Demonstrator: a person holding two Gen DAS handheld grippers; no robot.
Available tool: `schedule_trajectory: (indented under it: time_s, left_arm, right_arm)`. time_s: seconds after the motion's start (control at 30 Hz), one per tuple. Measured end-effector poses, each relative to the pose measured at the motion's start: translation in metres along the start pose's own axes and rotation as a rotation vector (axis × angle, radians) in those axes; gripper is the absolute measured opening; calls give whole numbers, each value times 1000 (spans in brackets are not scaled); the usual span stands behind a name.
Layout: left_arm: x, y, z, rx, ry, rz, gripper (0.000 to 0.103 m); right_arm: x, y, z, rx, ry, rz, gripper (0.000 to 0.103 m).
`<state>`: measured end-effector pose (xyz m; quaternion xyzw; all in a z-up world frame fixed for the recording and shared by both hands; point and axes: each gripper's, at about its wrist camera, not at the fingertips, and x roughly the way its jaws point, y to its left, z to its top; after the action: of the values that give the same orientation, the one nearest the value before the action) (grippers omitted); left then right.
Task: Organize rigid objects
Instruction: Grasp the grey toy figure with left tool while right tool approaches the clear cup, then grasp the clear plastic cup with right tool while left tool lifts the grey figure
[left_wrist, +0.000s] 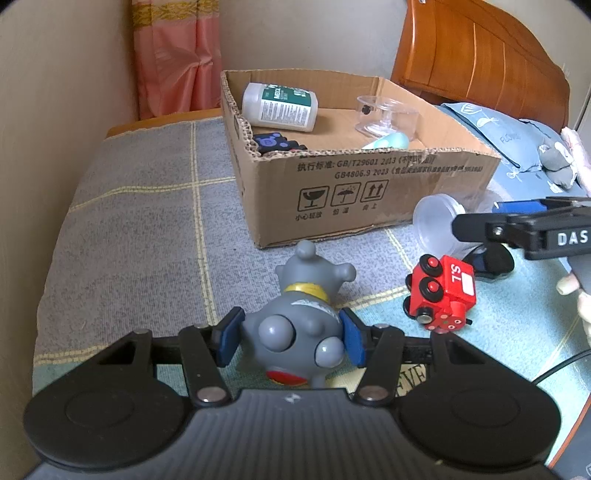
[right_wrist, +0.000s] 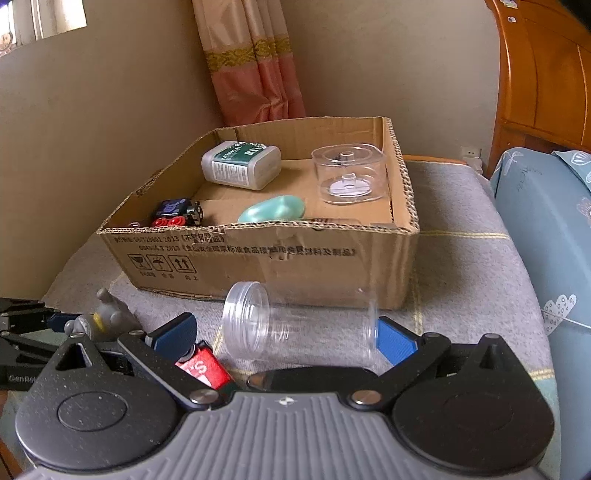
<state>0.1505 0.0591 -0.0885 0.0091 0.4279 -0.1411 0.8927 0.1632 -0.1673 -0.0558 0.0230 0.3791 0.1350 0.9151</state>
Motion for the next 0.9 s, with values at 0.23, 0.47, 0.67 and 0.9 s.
schedule_trajectory:
  time_s: [0.23,0.47,0.67,0.9]
  left_arm:
    - [0,0,1,-2,-3,2,55]
    - [1,0,2,-3,1,0,54]
    - [1,-2,5,37,11,4,53]
    - [-15,-9,12,90,2,-22,53]
  right_arm:
    - [15,13,5,-27,15,-72,103]
    - [26,25,10,-52,37,-152,103]
    - [25,25,12,-82,58,-164,95]
    - [6,20,15,-167,59,-130,95]
